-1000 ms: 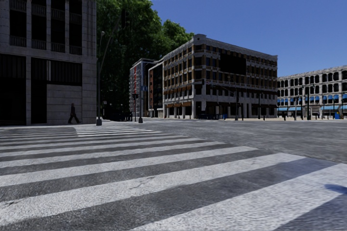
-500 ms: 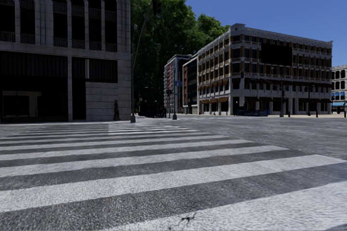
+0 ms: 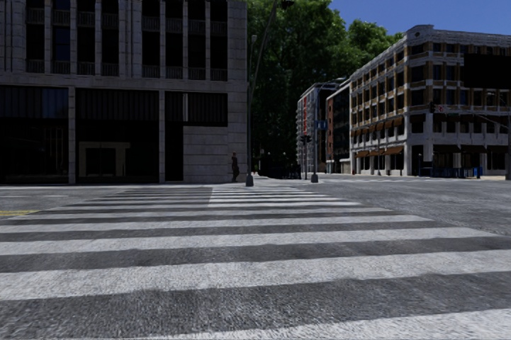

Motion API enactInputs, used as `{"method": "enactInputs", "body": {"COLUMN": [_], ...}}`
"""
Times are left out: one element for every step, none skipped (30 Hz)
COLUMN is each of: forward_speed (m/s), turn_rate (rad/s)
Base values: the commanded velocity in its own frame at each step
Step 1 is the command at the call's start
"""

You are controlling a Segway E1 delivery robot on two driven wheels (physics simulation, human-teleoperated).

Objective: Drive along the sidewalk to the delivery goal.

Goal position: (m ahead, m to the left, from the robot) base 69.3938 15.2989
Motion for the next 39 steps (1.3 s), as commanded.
{"method": "enactInputs", "body": {"forward_speed": [2.00, 2.00, 2.00, 2.00, 2.00, 2.00, 2.00, 2.00, 2.00, 2.00, 2.00, 2.00, 2.00, 2.00, 2.00, 2.00, 2.00, 2.00, 2.00, 2.00, 2.00, 2.00, 2.00, 2.00, 2.00, 2.00, 2.00, 2.00, 2.00, 2.00, 2.00, 2.00, 2.00, 2.00, 2.00, 2.00, 2.00, 2.00, 2.00], "turn_rate": [0.60, 0.60, 0.56, 0.53, 0.53, 0.52, 0.51, 0.51, 0.51, 0.51, 0.38, 0.38, 0.00, 0.00, 0.00, 0.00, 0.00, 0.00, 0.00, 0.00, 0.00, 0.00, 0.00, 0.00, 0.00, 0.00, 0.00, 0.00, 0.00, 0.00, 0.00, 0.00, 0.00, 0.00, 0.00, 0.00, 0.00, 0.00, 0.00]}}
